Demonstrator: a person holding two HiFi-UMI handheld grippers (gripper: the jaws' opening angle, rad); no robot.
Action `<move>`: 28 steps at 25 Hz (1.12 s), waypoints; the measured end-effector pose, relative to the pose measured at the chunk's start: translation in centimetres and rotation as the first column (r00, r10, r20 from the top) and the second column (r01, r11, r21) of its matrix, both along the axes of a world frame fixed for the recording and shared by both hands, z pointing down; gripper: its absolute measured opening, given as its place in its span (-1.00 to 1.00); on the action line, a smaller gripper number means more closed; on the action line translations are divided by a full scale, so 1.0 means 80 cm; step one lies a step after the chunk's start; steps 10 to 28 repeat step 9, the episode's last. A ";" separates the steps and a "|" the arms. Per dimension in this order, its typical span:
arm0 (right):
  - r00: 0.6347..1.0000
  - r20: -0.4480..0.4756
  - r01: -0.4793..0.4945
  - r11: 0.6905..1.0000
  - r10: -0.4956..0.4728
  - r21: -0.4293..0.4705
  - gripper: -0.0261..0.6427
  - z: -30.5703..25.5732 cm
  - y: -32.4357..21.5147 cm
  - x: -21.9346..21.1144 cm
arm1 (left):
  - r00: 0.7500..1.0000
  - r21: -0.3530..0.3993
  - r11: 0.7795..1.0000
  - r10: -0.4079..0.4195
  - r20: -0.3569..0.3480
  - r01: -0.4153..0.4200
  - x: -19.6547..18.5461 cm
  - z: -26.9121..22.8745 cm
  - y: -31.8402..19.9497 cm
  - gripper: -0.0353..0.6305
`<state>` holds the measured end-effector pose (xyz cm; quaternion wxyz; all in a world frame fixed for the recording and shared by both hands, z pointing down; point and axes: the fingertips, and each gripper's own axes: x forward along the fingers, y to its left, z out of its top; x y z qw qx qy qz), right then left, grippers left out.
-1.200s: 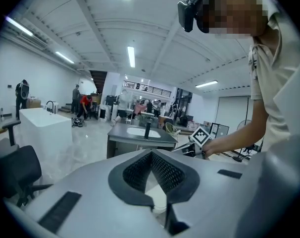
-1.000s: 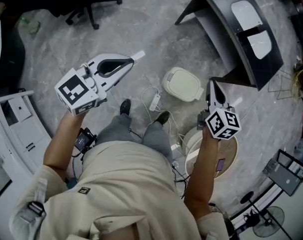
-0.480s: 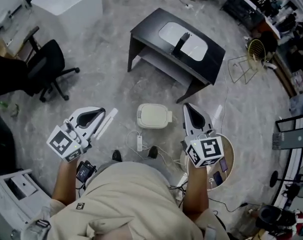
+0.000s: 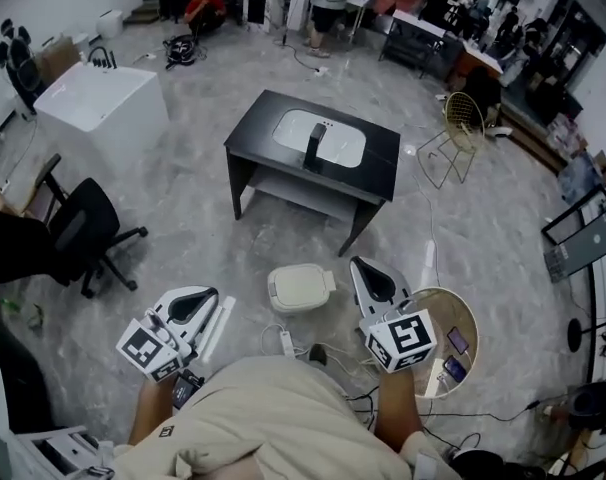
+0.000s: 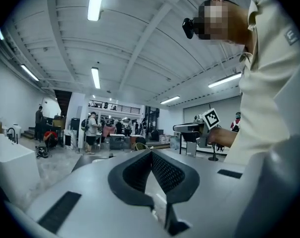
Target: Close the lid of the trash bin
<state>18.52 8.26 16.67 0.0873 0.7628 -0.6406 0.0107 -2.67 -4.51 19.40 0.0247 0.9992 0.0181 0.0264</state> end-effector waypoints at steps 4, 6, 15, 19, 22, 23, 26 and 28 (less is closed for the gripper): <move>0.999 -0.020 -0.027 1.000 0.027 0.000 -0.86 -0.010 0.008 -0.003 | 1.000 0.001 1.000 -0.003 -0.005 0.003 -0.014 -0.003 -0.004 -0.84; 0.999 -0.023 -0.036 0.999 0.036 -0.006 -0.86 -0.011 0.012 -0.007 | 1.000 -0.013 1.000 -0.016 0.002 0.016 -0.024 0.002 -0.007 -0.84; 0.999 -0.022 -0.048 0.999 0.048 -0.018 -0.85 -0.011 0.018 -0.012 | 0.999 -0.037 0.999 -0.034 0.015 0.035 -0.040 0.010 -0.009 -0.84; 0.999 -0.022 -0.048 0.999 0.048 -0.018 -0.85 -0.011 0.018 -0.012 | 0.999 -0.037 0.999 -0.034 0.015 0.035 -0.040 0.010 -0.009 -0.84; 0.999 -0.022 -0.048 0.999 0.048 -0.018 -0.85 -0.011 0.018 -0.012 | 0.999 -0.037 0.999 -0.034 0.015 0.035 -0.040 0.010 -0.009 -0.84; 0.999 -0.022 -0.048 0.999 0.048 -0.018 -0.85 -0.011 0.018 -0.012 | 0.999 -0.037 0.999 -0.034 0.015 0.035 -0.040 0.010 -0.009 -0.84; 0.999 -0.022 -0.048 0.999 0.048 -0.018 -0.85 -0.011 0.018 -0.012 | 0.999 -0.037 0.999 -0.034 0.015 0.035 -0.040 0.010 -0.009 -0.84; 0.999 -0.022 -0.048 0.999 0.048 -0.018 -0.85 -0.011 0.018 -0.012 | 0.999 -0.037 0.999 -0.034 0.015 0.035 -0.040 0.010 -0.009 -0.84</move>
